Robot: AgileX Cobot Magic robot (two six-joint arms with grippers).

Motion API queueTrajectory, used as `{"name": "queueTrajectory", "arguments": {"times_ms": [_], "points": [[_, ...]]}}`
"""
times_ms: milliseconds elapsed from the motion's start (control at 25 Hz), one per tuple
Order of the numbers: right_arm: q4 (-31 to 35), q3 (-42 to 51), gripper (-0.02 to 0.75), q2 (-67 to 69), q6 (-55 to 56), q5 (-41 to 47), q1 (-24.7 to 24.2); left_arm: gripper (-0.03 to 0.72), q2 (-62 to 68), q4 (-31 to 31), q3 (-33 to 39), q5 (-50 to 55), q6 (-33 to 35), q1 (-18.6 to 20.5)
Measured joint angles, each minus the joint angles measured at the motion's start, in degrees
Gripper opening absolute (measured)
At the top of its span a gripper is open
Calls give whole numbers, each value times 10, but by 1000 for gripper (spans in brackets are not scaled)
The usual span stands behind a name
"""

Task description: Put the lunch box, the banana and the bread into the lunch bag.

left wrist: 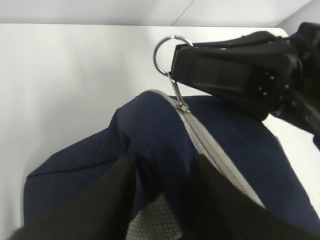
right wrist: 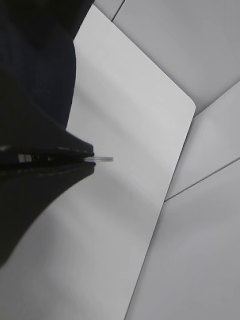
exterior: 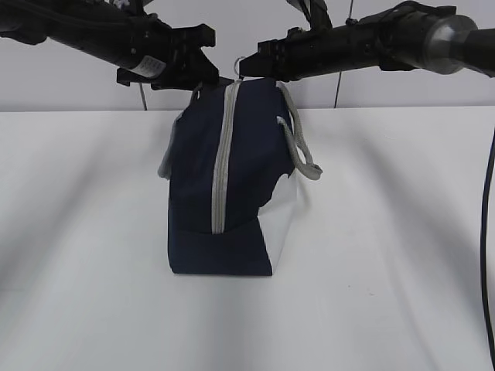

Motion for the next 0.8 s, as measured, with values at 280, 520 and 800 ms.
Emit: {"name": "queueTrajectory", "arguments": {"times_ms": [280, 520, 800], "points": [[-1, 0, -16, 0, 0, 0, 0, 190, 3, -9, 0, -12, -2, 0], [-1, 0, -16, 0, 0, 0, 0, 20, 4, -10, 0, -9, 2, 0], [22, 0, -16, 0, 0, -1, 0, 15, -6, -8, 0, 8, 79, 0]]}}
